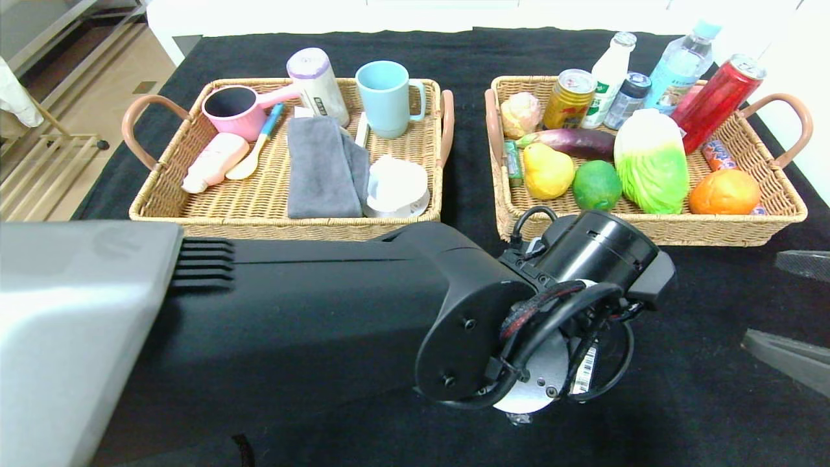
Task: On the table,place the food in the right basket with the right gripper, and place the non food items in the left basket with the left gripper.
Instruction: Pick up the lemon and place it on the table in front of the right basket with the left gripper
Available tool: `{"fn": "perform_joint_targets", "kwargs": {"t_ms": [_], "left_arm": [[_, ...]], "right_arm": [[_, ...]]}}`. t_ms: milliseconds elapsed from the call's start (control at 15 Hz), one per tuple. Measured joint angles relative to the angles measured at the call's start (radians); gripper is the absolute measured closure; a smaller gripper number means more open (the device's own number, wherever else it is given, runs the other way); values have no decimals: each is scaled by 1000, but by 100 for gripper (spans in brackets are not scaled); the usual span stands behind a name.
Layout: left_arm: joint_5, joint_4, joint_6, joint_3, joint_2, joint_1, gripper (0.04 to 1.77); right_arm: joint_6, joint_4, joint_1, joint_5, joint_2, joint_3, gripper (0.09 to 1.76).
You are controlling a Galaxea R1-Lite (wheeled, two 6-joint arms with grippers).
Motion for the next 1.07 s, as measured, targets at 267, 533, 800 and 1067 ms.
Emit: {"fn": "perform_joint_targets", "kwargs": {"t_ms": [267,533,800,1067], "left_arm": [[2,-62,10,26,-1,-1,50],[2,-71,15,41,-3,-2,33],[15,-64,14,49,-8,-1,27],[62,-32,23,49,-15,-4,22]], "right_arm": [[0,0,8,0,0,5,14],[-1,1,11,0,-1,7,14],[-1,0,13,0,-2,10,14],[-1,-2,14,0,-15,11,14]]}}
